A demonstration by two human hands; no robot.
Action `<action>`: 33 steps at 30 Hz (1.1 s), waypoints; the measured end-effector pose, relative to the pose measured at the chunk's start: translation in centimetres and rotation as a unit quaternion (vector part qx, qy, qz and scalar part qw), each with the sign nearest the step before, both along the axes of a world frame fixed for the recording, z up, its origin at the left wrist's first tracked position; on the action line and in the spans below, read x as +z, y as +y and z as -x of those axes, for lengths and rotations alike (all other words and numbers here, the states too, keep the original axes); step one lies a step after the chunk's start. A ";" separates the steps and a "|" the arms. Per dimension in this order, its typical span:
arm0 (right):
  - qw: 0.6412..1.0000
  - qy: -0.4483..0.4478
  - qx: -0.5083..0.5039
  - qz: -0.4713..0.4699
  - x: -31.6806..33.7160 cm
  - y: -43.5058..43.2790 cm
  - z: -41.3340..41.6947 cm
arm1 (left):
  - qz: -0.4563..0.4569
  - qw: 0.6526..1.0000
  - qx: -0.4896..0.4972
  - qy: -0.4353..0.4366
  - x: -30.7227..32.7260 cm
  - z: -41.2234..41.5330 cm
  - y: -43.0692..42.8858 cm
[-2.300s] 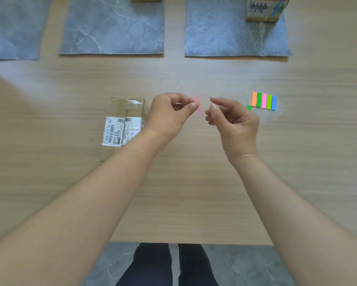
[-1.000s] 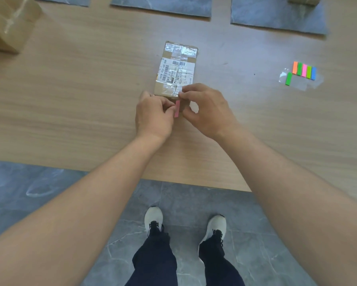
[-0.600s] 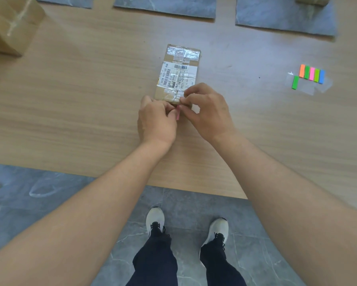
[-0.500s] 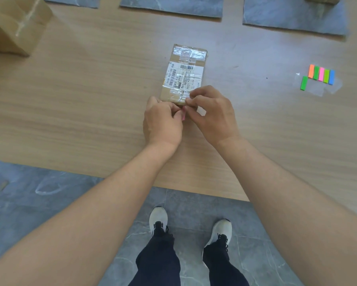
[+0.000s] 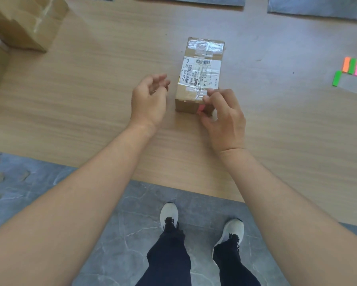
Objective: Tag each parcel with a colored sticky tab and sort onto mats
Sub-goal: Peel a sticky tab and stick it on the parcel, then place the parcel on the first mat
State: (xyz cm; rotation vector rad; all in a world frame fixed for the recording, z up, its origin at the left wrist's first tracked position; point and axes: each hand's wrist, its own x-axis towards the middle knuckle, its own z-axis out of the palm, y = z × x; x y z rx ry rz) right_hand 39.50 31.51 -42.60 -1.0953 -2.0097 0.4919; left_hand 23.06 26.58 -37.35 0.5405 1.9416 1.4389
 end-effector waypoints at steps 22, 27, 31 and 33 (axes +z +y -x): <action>0.839 0.275 -0.167 0.439 12.8 0.0 4.4 | -0.040 0.980 -0.079 -0.181 9.7 -0.4 1.2; 0.862 0.280 -0.147 0.397 19.4 0.1 6.3 | -0.071 0.980 -0.107 -0.151 16.1 1.6 1.5; 0.876 0.277 -0.132 0.372 25.9 0.7 7.6 | -0.104 0.976 -0.135 -0.133 22.1 3.3 1.6; 0.882 0.277 -0.130 0.359 29.4 0.8 8.3 | -0.125 0.974 -0.142 -0.126 25.4 4.0 1.6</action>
